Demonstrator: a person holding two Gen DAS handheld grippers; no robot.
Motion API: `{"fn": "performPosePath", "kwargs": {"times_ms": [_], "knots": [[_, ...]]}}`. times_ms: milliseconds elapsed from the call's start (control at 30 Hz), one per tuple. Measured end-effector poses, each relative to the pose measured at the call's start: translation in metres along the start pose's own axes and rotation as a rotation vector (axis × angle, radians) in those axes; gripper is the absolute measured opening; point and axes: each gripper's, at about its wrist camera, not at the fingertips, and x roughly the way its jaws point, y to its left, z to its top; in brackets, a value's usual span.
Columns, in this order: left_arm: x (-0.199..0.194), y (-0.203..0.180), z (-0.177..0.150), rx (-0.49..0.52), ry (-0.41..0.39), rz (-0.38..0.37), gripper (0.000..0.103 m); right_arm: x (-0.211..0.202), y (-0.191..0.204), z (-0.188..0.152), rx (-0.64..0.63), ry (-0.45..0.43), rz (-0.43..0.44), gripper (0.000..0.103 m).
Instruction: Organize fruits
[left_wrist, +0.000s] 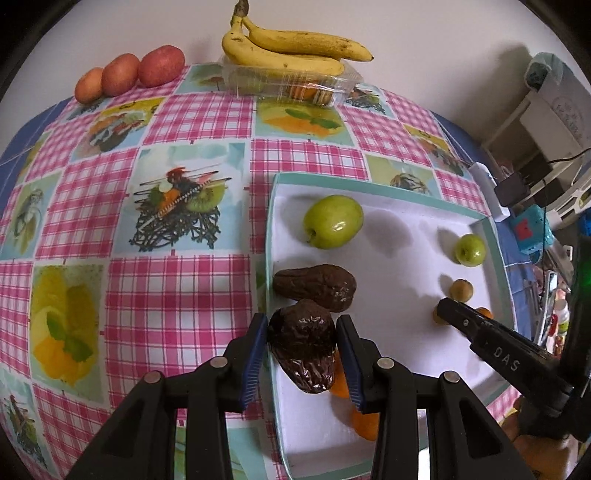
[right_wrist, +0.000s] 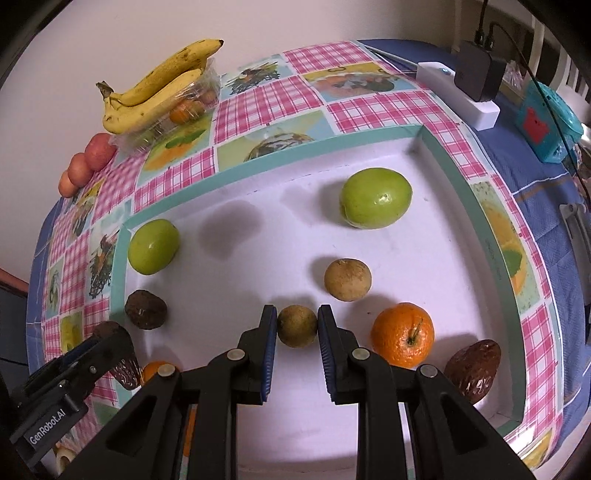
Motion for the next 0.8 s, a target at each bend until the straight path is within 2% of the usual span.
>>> {"fn": "performPosePath", "kwargs": {"times_ms": [233, 567, 600, 700, 800], "knots": [[-0.001, 0.001, 0.001, -0.010, 0.002, -0.013, 0.042, 0.003, -0.001, 0.000, 0.019, 0.014, 0.019, 0.024], [0.005, 0.001, 0.000, -0.013, 0.027, -0.015, 0.045, 0.004, -0.001, 0.000, 0.021, 0.016, 0.004, 0.028], [0.004, 0.001, 0.000, -0.017, 0.027, -0.018, 0.045, 0.003, -0.001, 0.001, 0.021, 0.014, 0.005, 0.030], [0.000, 0.003, 0.001, -0.026, 0.017, -0.032, 0.047, -0.002, 0.000, 0.001, 0.021, -0.002, 0.016, 0.048], [-0.009, 0.004, 0.002, -0.030, -0.005, -0.044, 0.059, -0.008, 0.003, 0.002, 0.009, -0.022, 0.020, 0.055]]}}
